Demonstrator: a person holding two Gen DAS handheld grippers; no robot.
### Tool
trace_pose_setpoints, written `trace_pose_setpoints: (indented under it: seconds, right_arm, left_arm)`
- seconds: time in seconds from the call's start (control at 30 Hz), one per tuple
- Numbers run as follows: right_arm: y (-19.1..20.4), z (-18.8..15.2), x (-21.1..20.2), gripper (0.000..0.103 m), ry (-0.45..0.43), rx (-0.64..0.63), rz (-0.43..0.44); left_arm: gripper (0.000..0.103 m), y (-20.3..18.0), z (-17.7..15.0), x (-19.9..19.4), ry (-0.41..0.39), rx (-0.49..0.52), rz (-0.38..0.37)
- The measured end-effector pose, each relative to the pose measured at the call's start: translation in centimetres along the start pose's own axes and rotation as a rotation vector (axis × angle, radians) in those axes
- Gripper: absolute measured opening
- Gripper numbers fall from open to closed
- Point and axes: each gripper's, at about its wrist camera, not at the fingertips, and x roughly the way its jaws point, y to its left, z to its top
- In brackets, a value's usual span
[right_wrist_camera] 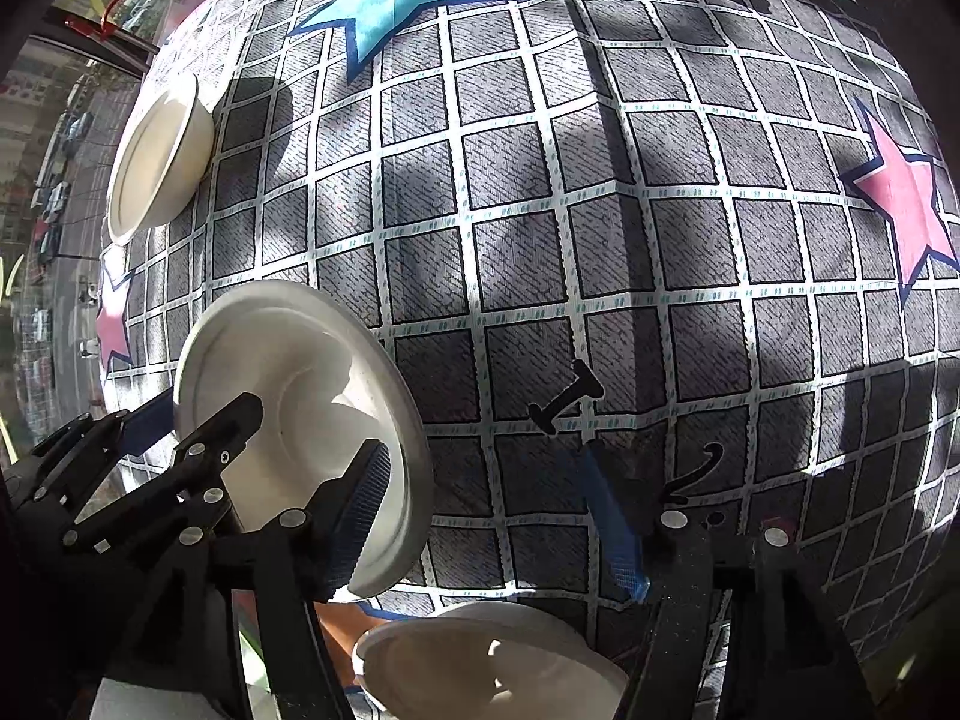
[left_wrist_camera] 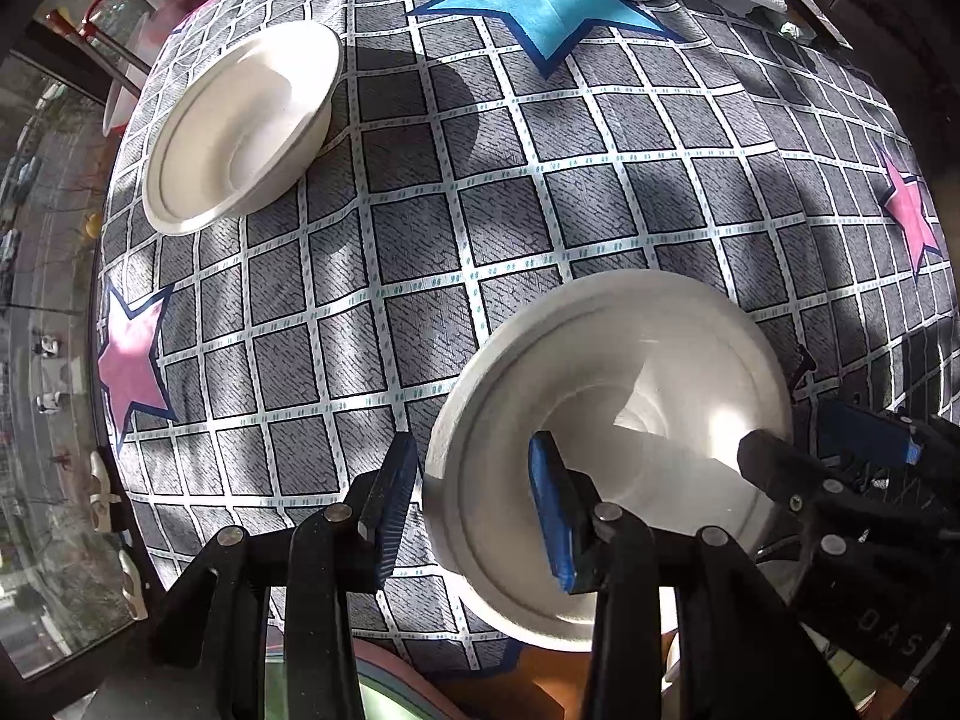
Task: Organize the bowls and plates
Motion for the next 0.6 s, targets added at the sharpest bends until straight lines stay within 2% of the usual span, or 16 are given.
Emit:
trace_pose_setpoints:
  seconds: [0.13,0.2,0.27,0.33,0.4,0.6]
  right_arm:
    - [-0.6,-1.2,1.4,0.066,0.061,0.022,0.073]
    - [-0.3,-1.4,1.8,0.055,0.063,0.011,0.084]
    - [-0.1,-1.4,2.0,0.029,0.077,0.025,0.128]
    - [0.5,-1.2,2.0,0.016,0.095,0.027,0.145]
    - [1.1,-1.3,1.4,0.016,0.074,-0.002,0.110]
    - [0.8,-1.6,-1.5,0.016,0.048,-0.029,0.123]
  left_arm:
    - [0.043,0.6,-0.3,1.4,0.039,-0.019,-0.002]
    - [0.042,0.5,-0.5,1.5,0.038,-0.018,-0.025]
    - [0.039,0.3,-0.6,1.5,0.043,-0.005,-0.050]
    - [0.035,-0.4,-0.8,1.0,0.046,0.011,-0.043]
    - [0.035,-0.9,-0.9,0.0,0.032,0.010,-0.046]
    - [0.036,-1.2,-1.6,-3.2,-0.004,0.021,-0.061]
